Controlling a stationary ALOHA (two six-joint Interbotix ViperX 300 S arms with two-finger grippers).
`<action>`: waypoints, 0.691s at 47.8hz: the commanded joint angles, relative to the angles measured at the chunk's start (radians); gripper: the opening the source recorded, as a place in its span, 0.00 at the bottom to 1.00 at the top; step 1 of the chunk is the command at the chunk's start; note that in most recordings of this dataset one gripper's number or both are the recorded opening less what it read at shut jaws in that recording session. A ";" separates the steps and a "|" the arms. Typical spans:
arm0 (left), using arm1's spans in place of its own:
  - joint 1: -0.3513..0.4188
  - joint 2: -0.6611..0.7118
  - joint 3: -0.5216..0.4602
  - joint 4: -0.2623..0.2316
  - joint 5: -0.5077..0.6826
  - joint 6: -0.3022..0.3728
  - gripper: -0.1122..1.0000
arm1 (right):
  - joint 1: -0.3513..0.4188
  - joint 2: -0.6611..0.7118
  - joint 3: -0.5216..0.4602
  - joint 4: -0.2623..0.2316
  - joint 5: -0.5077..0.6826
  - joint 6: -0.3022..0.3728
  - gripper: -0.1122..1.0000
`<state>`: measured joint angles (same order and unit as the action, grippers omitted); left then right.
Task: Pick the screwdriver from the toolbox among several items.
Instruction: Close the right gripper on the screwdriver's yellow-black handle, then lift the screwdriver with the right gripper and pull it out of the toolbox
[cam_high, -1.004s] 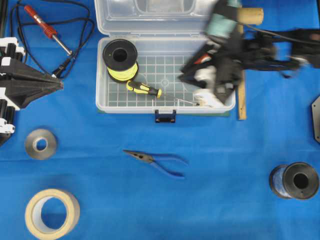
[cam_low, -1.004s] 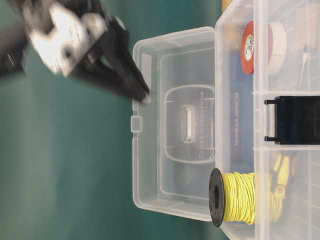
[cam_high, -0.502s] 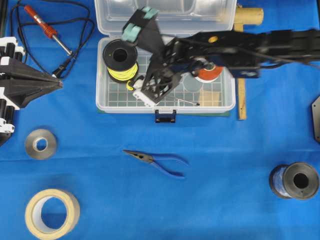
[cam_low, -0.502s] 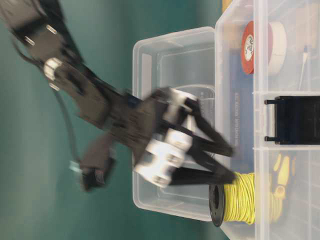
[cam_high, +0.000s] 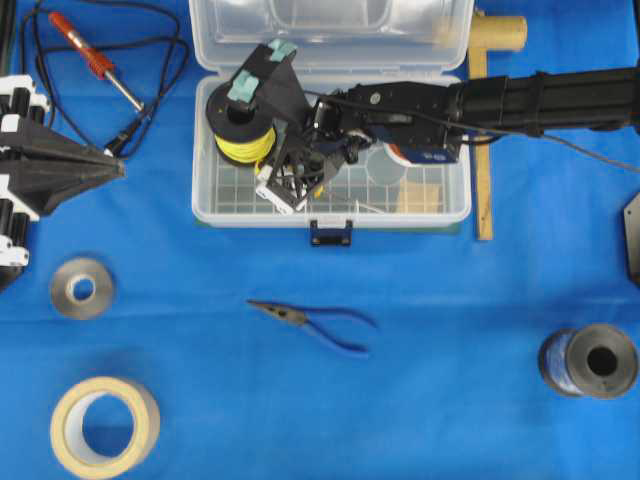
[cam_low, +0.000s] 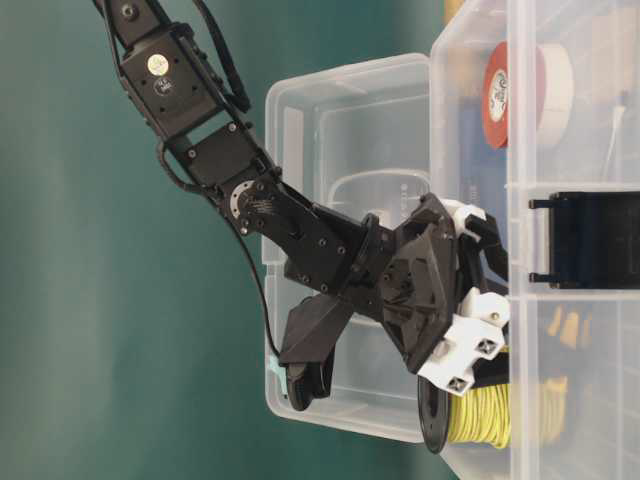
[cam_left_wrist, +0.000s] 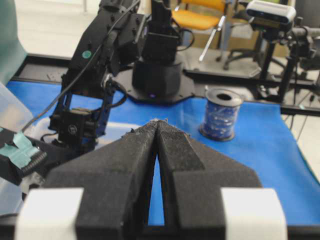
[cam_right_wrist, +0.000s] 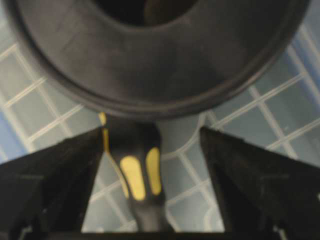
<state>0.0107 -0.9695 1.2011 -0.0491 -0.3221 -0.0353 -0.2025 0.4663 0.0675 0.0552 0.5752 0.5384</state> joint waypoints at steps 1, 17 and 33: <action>0.000 0.003 -0.008 -0.002 -0.009 0.000 0.10 | 0.005 -0.008 -0.006 -0.003 0.002 0.005 0.77; 0.009 -0.009 -0.009 -0.002 0.000 0.000 0.10 | 0.003 -0.029 -0.008 -0.003 -0.015 0.005 0.42; 0.009 -0.026 -0.008 -0.002 0.012 0.000 0.10 | 0.006 -0.210 -0.006 -0.018 0.054 0.006 0.42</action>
<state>0.0169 -0.9986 1.2026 -0.0491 -0.3053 -0.0353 -0.2010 0.3513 0.0736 0.0430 0.6151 0.5461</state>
